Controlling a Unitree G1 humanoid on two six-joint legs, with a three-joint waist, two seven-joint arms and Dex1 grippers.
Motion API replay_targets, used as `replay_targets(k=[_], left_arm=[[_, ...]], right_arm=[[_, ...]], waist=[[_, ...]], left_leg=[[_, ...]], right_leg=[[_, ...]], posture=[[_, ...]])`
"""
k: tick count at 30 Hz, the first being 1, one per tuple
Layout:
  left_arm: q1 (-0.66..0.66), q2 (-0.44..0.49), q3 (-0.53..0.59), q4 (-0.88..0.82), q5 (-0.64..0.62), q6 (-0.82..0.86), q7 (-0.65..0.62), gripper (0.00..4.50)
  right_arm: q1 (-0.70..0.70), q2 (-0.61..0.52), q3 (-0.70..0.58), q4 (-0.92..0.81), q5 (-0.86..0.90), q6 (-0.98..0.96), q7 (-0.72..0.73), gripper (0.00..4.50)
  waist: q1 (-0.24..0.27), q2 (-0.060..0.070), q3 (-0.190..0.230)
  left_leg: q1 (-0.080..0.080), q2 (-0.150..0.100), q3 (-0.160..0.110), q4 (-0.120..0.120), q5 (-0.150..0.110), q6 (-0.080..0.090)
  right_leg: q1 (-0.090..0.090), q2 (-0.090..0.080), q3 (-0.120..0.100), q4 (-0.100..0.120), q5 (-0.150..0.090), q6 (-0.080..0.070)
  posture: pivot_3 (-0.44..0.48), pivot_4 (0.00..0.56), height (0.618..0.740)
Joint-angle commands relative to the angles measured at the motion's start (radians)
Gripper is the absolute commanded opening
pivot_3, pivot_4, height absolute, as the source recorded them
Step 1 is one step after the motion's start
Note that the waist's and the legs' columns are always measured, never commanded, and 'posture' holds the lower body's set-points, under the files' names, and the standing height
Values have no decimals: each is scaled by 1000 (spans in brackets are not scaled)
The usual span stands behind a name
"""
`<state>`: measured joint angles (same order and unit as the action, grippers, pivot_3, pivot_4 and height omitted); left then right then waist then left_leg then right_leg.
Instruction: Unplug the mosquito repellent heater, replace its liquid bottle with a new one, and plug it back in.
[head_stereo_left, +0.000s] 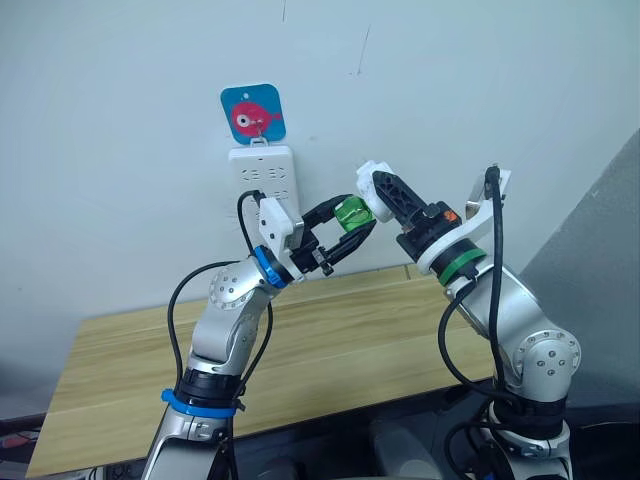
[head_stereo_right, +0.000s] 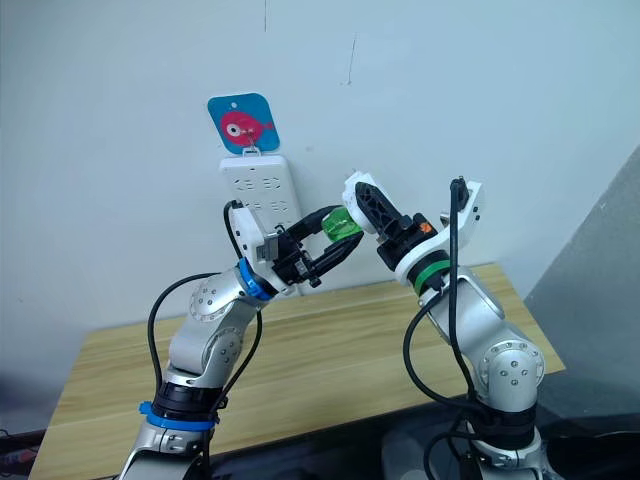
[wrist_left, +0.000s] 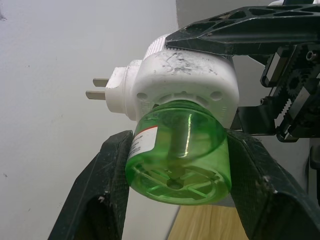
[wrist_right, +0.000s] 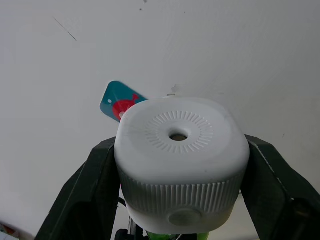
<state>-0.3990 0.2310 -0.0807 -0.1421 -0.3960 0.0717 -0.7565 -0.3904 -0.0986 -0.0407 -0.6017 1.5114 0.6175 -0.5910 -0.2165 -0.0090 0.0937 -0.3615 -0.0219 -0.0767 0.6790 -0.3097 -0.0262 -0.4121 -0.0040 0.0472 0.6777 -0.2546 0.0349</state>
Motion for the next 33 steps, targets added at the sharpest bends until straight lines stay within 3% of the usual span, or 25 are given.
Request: replay_targets(k=[1, 3, 6, 11, 16, 26, 33], left_arm=[[-12, 5, 0, -23, -1, -38, -21, 2363], [-17, 15, -4, -9, 4, -55, -45, 2363], [-24, 43, -12, 18, 4, -82, -113, 2363], [-30, 128, -54, 86, -12, -132, -324, 2363], [-33, 175, -76, 143, -15, -197, -483, 2363], [18, 189, -62, 133, -9, -228, -528, 2363], [36, 204, -70, 113, -16, -251, -552, 2363]], right_arm=[[4, -4, -11, -27, 39, -36, 10, 3929], [33, -40, -28, -36, 71, -30, 22, 4500], [121, -158, -72, -53, 180, 10, 80, 4500], [293, -468, -210, -21, 383, 139, 302, 4500], [348, -684, -265, 55, 461, 247, 506, 4500], [390, -794, -202, 126, 461, 349, 689, 4500], [330, -754, -82, 140, 433, 351, 723, 4500]], waist=[[0, 0, 0], [2, 0, 0], [5, 0, 0], [20, 1, 1], [19, 2, 2], [27, 0, 5], [29, -2, 7]], left_leg=[[0, 0, 0, 0, 0, 0], [0, 0, 0, 0, 0, 0], [0, 0, -1, 0, 0, 0], [0, -1, -1, 0, 0, 1], [1, 0, 4, 0, -1, 1], [0, 9, 6, 0, -2, 4], [2, 10, 11, 0, -2, 4]], right_leg=[[0, 0, 0, 0, 0, 0], [0, 0, 0, 0, 0, 0], [1, 1, 0, -2, 0, 0], [3, 2, 2, -5, -1, 2], [7, 7, 2, -10, -2, 2], [8, 15, 14, -16, -2, 2], [7, 18, 22, -16, -1, 2]], posture=[[-237, 52, 740], [-238, 52, 740], [-241, 55, 740], [-248, 62, 740], [-253, 76, 740], [-232, 90, 740], [-226, 92, 740]])
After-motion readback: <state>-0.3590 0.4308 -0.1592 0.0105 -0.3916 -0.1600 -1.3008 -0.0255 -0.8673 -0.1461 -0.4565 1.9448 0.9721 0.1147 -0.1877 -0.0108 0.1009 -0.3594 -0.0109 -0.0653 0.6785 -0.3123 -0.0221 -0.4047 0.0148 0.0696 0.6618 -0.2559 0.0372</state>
